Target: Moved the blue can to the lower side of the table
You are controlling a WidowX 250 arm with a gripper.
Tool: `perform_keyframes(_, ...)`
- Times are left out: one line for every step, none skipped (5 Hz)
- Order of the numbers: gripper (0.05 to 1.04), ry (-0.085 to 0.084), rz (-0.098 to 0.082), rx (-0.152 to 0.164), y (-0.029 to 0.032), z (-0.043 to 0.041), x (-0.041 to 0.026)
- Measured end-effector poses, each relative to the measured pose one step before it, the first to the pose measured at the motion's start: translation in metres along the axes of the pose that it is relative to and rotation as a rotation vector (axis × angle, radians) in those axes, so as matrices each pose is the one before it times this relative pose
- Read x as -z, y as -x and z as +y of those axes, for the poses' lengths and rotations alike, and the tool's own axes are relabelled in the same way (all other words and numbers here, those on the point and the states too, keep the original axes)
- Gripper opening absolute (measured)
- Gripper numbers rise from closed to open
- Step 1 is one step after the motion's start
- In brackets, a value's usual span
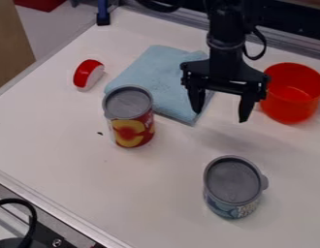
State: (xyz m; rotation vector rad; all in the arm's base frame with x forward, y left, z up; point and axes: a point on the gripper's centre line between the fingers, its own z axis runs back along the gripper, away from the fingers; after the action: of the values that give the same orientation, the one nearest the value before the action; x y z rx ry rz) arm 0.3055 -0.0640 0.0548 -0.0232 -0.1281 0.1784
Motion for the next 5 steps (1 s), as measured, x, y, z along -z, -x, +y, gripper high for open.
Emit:
perform_keyframes(0.999,0.0002,-0.0167,0.0074,0.00825,-0.01231,0.00463)
perform_keyframes(0.999,0.0179,-0.0215,0.0,0.00625,-0.01049,0.0055)
perform_keyframes(0.999,0.0294,-0.0104,-0.0182,0.00474,-0.00773,0.00363)
perform_keyframes(0.999,0.0035,0.0124,0.0125,0.0097,-0.00308,0.00673)
perform_keyframes(0.999,0.0109,0.0429,0.0092,0.00911,-0.00087,0.00175)
